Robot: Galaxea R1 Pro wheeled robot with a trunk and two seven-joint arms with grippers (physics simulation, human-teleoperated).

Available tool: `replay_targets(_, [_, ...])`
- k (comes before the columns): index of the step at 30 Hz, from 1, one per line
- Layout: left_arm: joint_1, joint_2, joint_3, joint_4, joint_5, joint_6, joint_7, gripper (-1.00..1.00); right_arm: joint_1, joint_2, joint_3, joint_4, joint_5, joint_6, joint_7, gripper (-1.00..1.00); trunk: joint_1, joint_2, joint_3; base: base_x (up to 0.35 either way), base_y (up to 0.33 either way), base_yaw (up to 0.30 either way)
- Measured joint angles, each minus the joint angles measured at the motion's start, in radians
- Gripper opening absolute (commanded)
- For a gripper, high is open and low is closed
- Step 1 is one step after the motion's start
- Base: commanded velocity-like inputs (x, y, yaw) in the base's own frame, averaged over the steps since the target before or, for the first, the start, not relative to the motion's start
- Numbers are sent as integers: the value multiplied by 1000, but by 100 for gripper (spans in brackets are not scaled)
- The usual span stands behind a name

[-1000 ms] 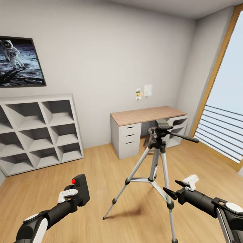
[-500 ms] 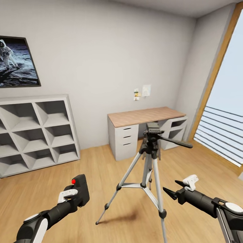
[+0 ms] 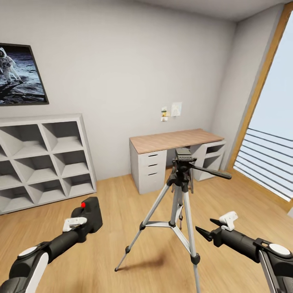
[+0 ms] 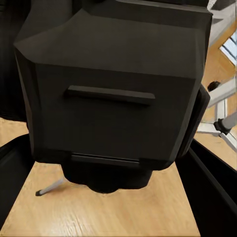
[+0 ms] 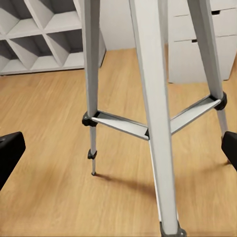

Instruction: Attach the digital camera to the camera tripod in the bedroom.

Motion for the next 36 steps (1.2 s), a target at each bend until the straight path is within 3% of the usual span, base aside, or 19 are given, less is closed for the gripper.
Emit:
replay_targets(6, [-20,43,-6,-6,0,-94,-48,-100,-6,1,1,10,-4,22,0,100,0,0,0,0,0,0])
replay_targets(11, [-75,68,-8,-7,3,-118,-134,-100,-10,4,1,14,-1,60,-6,100,0,0,0,0,0,0])
replay_targets(16, [-123,76,-13,-12,-23,-123,-170,-100,-17,5,0,15,0,70,-11,100,0,0,0,0,0,0])
replay_targets(19, [-156,77,-51,-19,-95,-126,-184,-100,-35,7,1,23,1,73,-14,100,0,0,0,0,0,0])
replay_targets(23, [-187,77,-91,-36,-145,-136,-189,-100,-45,9,1,33,2,74,-14,100,0,0,0,0,0,0])
replay_targets(25, [-224,75,-132,-60,-168,-145,-191,-100,-53,11,2,39,2,74,-13,100,0,0,0,0,0,0])
replay_targets(32, [-374,78,-275,-82,-190,-156,-221,-100,-88,14,2,78,1,74,-12,100,0,0,0,0,0,0])
replay_targets(34, [-435,82,-316,-62,-203,-154,-296,-100,-103,14,2,97,1,73,-12,100,0,0,0,0,0,0])
replay_targets(36, [-471,84,-329,-43,-220,-151,-352,-100,-107,15,2,102,1,73,-12,100,0,0,0,0,0,0])
